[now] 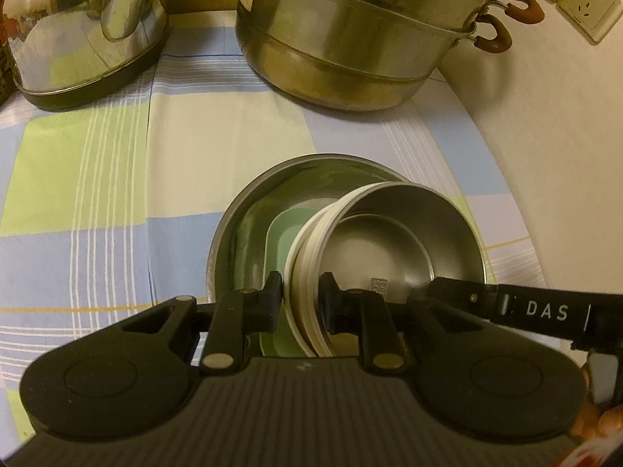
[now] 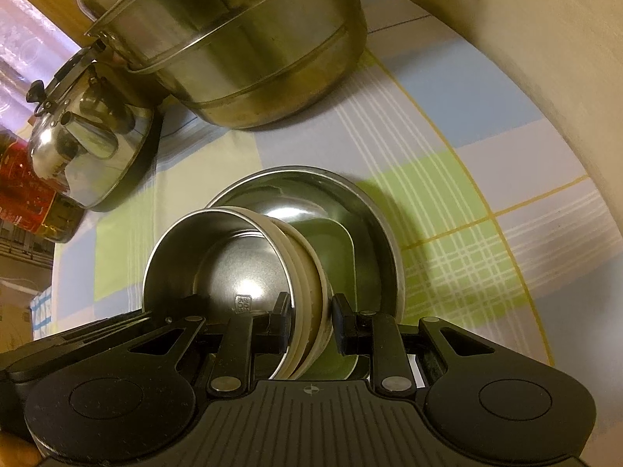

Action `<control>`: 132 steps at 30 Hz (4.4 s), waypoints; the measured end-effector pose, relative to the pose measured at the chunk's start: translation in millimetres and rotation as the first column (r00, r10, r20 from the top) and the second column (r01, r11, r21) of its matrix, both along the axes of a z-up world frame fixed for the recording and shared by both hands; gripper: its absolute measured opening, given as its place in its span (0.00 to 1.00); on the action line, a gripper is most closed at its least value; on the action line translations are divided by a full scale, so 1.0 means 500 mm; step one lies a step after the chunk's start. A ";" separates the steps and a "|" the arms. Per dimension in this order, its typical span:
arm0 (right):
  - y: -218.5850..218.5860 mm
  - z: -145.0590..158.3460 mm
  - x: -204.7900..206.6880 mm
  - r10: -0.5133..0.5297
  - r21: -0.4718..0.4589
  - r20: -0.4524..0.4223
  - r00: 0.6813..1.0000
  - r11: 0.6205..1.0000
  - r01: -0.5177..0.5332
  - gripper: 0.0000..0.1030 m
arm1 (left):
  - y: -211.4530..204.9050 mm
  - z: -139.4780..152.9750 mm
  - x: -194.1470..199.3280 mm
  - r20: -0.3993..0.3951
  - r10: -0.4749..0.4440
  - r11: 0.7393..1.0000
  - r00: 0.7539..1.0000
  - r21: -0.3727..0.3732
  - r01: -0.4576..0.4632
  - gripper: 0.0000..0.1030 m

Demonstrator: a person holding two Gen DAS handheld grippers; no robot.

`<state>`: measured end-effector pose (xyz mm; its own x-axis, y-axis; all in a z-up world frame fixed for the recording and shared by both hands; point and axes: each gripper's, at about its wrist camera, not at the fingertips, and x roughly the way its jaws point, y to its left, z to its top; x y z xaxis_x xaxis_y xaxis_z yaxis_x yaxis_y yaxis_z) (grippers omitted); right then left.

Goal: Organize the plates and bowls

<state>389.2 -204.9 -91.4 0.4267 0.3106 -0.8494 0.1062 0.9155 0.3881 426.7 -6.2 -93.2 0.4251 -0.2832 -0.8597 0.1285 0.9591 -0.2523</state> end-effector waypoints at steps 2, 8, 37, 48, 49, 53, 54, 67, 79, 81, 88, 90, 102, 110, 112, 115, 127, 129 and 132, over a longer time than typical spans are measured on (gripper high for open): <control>0.002 0.000 0.000 0.005 -0.007 0.004 1.000 1.000 -0.005 0.22 | 0.002 -0.002 0.000 0.003 -0.001 1.000 1.000 -0.002 0.001 0.18; 0.005 0.001 -0.002 0.019 -0.025 0.006 1.000 1.000 -0.019 0.22 | 0.003 -0.003 -0.001 0.012 -0.011 1.000 1.000 -0.001 0.011 0.18; -0.027 0.019 -0.042 -0.043 0.088 0.103 0.994 0.996 0.034 0.11 | 0.012 0.040 -0.032 0.092 -0.092 0.995 0.992 -0.016 0.094 0.09; -0.052 0.021 -0.009 -0.104 0.156 -0.044 0.994 0.982 0.110 0.11 | 0.012 0.048 -0.022 0.087 -0.102 0.994 0.991 -0.023 0.105 0.09; -0.050 0.024 -0.007 -0.100 0.149 -0.045 0.994 0.983 0.106 0.11 | 0.012 0.047 -0.022 0.086 -0.103 0.994 0.991 -0.022 0.105 0.09; -0.042 0.028 -0.005 -0.084 0.122 -0.039 0.996 0.989 0.088 0.11 | 0.014 0.044 -0.022 0.083 -0.100 0.994 0.991 -0.025 0.103 0.10; -0.039 0.029 -0.005 -0.081 0.117 -0.037 0.996 0.990 0.085 0.11 | 0.015 0.043 -0.022 0.083 -0.101 0.994 0.991 -0.025 0.103 0.10; -0.030 0.032 0.001 -0.071 0.087 -0.051 0.996 0.993 0.075 0.11 | 0.016 0.040 -0.020 0.082 -0.106 0.994 0.991 -0.027 0.109 0.10; -0.033 0.048 -0.029 -0.087 0.079 0.045 0.995 0.993 0.083 0.28 | 0.027 0.058 -0.034 0.122 -0.100 0.995 0.987 -0.015 0.103 0.13; -0.036 0.059 -0.044 -0.098 0.086 0.084 0.992 0.992 0.091 0.45 | 0.031 0.068 -0.042 0.147 -0.100 0.995 0.984 -0.009 0.102 0.13; -0.021 0.111 -0.132 -0.103 0.028 0.261 0.960 0.995 0.099 0.57 | 0.050 0.117 -0.101 0.292 -0.120 0.993 0.949 0.059 0.107 0.16; -0.006 0.129 -0.168 -0.079 -0.042 0.335 0.939 0.994 0.099 0.57 | 0.056 0.132 -0.130 0.341 -0.126 0.991 0.931 0.091 0.101 0.17; 0.066 0.117 -0.392 0.077 -0.186 0.401 0.913 0.982 -0.001 0.58 | 0.091 0.181 -0.386 0.415 -0.112 0.985 0.903 0.165 0.047 0.23; 0.051 0.092 -0.517 0.144 -0.143 0.302 0.942 0.984 -0.104 0.57 | 0.066 0.155 -0.543 0.319 -0.014 0.991 0.948 0.129 -0.028 0.23; 0.047 0.090 -0.546 0.156 -0.146 0.293 0.943 0.982 -0.117 0.57 | 0.053 0.150 -0.581 0.307 -0.006 0.990 0.952 0.133 -0.036 0.23; 0.038 0.088 -0.586 0.175 -0.147 0.280 0.944 0.979 -0.138 0.57 | 0.037 0.141 -0.630 0.281 0.008 0.991 0.960 0.123 -0.044 0.23; 0.009 0.084 -0.704 0.217 -0.143 0.268 0.939 0.973 -0.184 0.57 | -0.012 0.132 -0.764 0.248 0.029 0.991 0.968 0.118 -0.059 0.23; 0.007 0.087 -0.719 0.223 -0.146 0.276 0.935 0.971 -0.188 0.57 | -0.018 0.133 -0.775 0.251 0.025 0.991 0.968 0.119 -0.056 0.23; 0.007 0.087 -0.734 0.230 -0.150 0.282 0.931 0.970 -0.194 0.57 | -0.026 0.134 -0.796 0.255 0.017 0.992 0.967 0.117 -0.048 0.23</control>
